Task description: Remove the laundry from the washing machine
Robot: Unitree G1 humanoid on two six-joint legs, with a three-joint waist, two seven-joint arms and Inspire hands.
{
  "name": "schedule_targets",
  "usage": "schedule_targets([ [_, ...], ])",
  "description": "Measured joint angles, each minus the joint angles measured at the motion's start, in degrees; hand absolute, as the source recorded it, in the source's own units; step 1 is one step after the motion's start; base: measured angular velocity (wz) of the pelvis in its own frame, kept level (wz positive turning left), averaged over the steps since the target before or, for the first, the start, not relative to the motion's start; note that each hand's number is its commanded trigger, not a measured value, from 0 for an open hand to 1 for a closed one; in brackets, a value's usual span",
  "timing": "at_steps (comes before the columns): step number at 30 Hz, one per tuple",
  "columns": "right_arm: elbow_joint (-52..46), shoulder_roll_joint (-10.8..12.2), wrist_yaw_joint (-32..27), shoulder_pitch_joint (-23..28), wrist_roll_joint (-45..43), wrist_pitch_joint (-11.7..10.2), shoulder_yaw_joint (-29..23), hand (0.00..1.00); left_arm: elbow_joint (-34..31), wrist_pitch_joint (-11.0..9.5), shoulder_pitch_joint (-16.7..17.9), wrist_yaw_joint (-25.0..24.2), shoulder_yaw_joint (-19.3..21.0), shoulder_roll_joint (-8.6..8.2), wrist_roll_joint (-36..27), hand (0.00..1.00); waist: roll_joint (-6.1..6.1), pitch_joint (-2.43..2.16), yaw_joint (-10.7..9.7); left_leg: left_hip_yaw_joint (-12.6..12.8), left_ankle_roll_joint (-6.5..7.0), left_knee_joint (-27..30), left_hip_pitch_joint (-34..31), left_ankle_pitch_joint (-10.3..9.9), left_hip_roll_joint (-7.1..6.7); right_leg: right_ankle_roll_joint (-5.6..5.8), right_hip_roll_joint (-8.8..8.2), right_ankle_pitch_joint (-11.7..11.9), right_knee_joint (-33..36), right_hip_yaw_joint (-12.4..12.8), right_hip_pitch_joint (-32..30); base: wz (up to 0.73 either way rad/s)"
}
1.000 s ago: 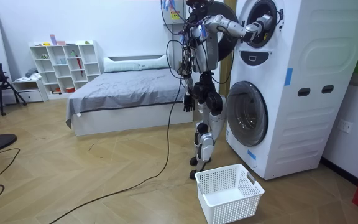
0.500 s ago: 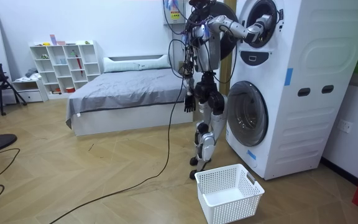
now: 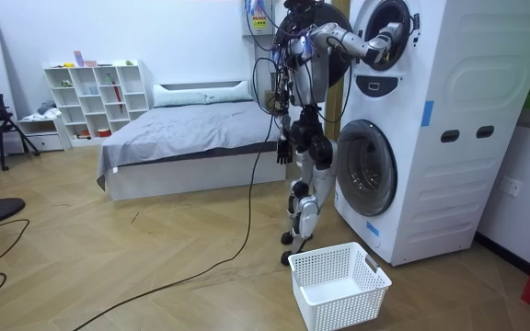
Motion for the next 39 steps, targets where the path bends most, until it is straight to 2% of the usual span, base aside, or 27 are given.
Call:
schedule_targets([
  [4, -6.8, 0.0, 0.0, 0.0, -0.7, -0.1, -0.3, 1.0, 0.1, -1.2, 1.0, 0.1, 0.7, -0.05, 0.5, 0.0, 0.05, 0.0, -1.2, 1.2, -0.01, -0.7, -0.2, 0.0, 0.3, 0.01, -0.08, 0.0, 0.0, 0.2, -0.8, -0.15],
  [6, -9.8, 0.0, 0.1, 0.0, -0.5, -0.1, -0.4, 1.0, 0.6, -1.7, 1.1, 0.1, 1.2, -0.08, 0.3, 0.0, 0.12, -0.01, -1.7, 1.6, -0.01, -0.7, -0.1, 0.0, 0.42, 0.01, -0.04, 0.0, 0.1, 1.6, -1.0, -0.14],
  [7, -12.3, 0.0, 0.2, 0.0, 0.0, -0.2, -0.4, 1.0, 0.8, -2.1, 1.6, 0.1, 1.4, 0.0, 0.0, 0.0, 0.29, 0.02, -2.5, 1.7, -0.01, -0.7, -0.1, 0.0, 0.45, 0.01, -0.04, 0.0, 0.1, 1.7, -1.0, -0.09],
  [9, -16.0, 0.0, 0.1, 0.0, 1.7, -0.9, -0.5, 1.0, 1.1, -2.9, 2.0, 0.1, 1.6, 0.0, 0.0, 0.0, 0.5, -0.03, -3.2, 1.8, -0.02, -0.7, 0.1, 0.0, 0.49, 0.01, -0.06, 0.0, 0.1, 2.0, -0.9, -0.13],
  [12, -22.0, 0.0, 0.1, 3.1, 5.2, -2.8, -2.4, 1.0, 1.1, -4.2, 3.3, 0.3, 2.1, -0.17, 0.0, 0.0, 0.79, 0.04, -3.2, 2.5, -0.02, -0.7, 1.3, 0.0, 0.55, 0.03, -0.09, 0.0, 0.1, 3.3, 0.0, -0.21],
  [15, -26.4, 0.0, 0.1, 7.2, 11.3, -3.6, -5.5, 1.0, 1.1, -4.9, 4.5, 0.3, 2.7, -0.83, 0.0, 0.0, 1.24, -0.25, -4.3, 3.2, -0.02, -0.8, 1.9, 0.0, 0.64, 0.04, -0.12, 0.0, 0.2, 4.5, 0.3, -0.11],
  [19, -28.7, 0.0, -0.5, 9.9, 20.7, -6.4, -8.4, 1.0, 1.1, -5.4, 6.2, 1.2, 2.7, -1.85, 0.0, 0.0, 2.39, -0.17, -6.1, 4.1, -0.03, -1.4, 3.0, 0.0, 1.01, 0.56, 0.01, 0.3, 0.1, 5.4, 0.8, -0.2],
  [21, -29.6, 0.1, -0.8, 12.3, 24.8, -7.6, -11.7, 1.0, 1.1, -6.3, 6.7, 1.5, 3.5, -2.0, 0.1, 0.0, 2.44, -0.15, -7.2, 4.4, -0.03, -1.4, 3.0, 0.0, 1.07, 0.57, 0.09, 0.3, 0.1, 5.9, 1.2, 0.0],
  [23, -30.1, 0.5, -2.9, 17.4, 29.9, -9.5, -17.0, 1.0, 1.2, -7.2, 7.0, 1.5, 4.5, -2.19, 0.3, 0.0, 2.65, -0.03, -7.3, 5.5, -0.05, -1.4, 3.3, 0.0, 1.27, 0.66, 0.17, 0.4, 0.1, 6.1, 1.3, -0.04],
  [24, -30.1, 0.7, -3.5, 18.4, 30.9, -9.7, -17.7, 1.0, 1.2, -7.4, 7.2, 1.5, 4.5, -2.19, 0.1, 0.0, 2.76, -0.01, -7.3, 5.7, -0.06, -1.4, 3.4, 0.0, 1.32, 0.68, 0.18, 0.4, 0.1, 6.2, 1.4, -0.22],
  [27, -29.9, 2.9, -6.0, 25.8, 35.6, -11.4, -22.0, 1.0, 2.1, -7.6, 7.6, 1.9, 4.5, -2.46, 0.0, 0.0, 3.62, -0.21, -7.6, 6.1, -0.42, -1.4, 3.9, -0.3, 1.48, 0.71, 0.25, 0.4, 0.0, 6.4, 1.3, -0.12],
  [28, -30.0, 3.9, -6.0, 28.2, 36.7, -12.3, -23.3, 1.0, 2.4, -7.6, 7.7, 2.3, 4.6, -2.93, 0.0, 0.0, 4.31, -0.26, -8.0, 6.0, -0.36, -1.4, 3.9, -0.7, 1.62, 0.71, 0.38, 0.4, 0.0, 6.3, 1.3, 0.0],
  [29, -30.1, 3.9, -6.0, 29.3, 39.6, -12.8, -24.0, 1.0, 2.5, -7.7, 7.7, 2.4, 5.0, -3.35, 0.1, 0.0, 4.79, -0.12, -8.9, 6.0, -0.3, -1.4, 3.8, -1.0, 1.71, 0.71, 0.51, 0.4, 0.0, 6.3, 1.3, 0.05],
  [31, -28.8, 4.0, -6.0, 31.3, 44.8, -12.8, -26.6, 1.0, 2.4, -8.1, 7.8, 2.4, 6.7, -3.52, 0.4, 0.0, 5.28, 0.2, -9.4, 5.9, -0.06, -1.8, 3.7, -1.2, 1.83, 0.7, 0.7, 0.4, 0.0, 6.3, 1.0, 0.02],
  [32, -28.2, 4.0, -6.0, 32.0, 45.9, -12.8, -27.6, 1.0, 2.4, -8.2, 7.9, 2.5, 7.0, -3.46, 0.4, 0.0, 5.29, 0.21, -9.6, 5.9, -0.05, -1.8, 3.7, -1.2, 1.82, 0.7, 0.72, 0.4, 0.0, 6.4, 1.0, 0.0],
  [35, -25.4, 4.3, -7.1, 38.4, 50.2, -12.8, -33.7, 1.0, 2.2, -8.2, 8.6, 2.6, 8.0, -3.34, 0.5, 0.0, 5.25, -0.1, -10.4, 6.8, 0.02, -1.1, 3.7, -1.3, 1.92, 0.7, 0.73, 0.4, 0.1, 7.9, 1.0, -0.12],
  [36, -25.1, 4.4, -7.3, 39.3, 50.2, -12.8, -34.6, 1.0, 2.2, -8.2, 8.7, 2.5, 8.0, -3.35, 0.5, 0.0, 5.34, -0.11, -10.5, 7.2, 0.02, -0.9, 3.6, -1.4, 2.0, 0.7, 0.75, 0.4, 0.1, 8.0, 1.0, -0.31],
  [39, -22.7, 6.3, -8.1, 42.6, 49.9, -12.8, -36.3, 1.0, 2.2, -8.2, 8.9, 2.3, 8.0, -3.46, 0.6, 0.0, 6.08, -0.57, -10.7, 8.8, -0.15, -0.2, 3.0, -1.8, 2.46, 0.59, 1.07, 0.5, 0.2, 9.3, 0.5, -0.3],
])
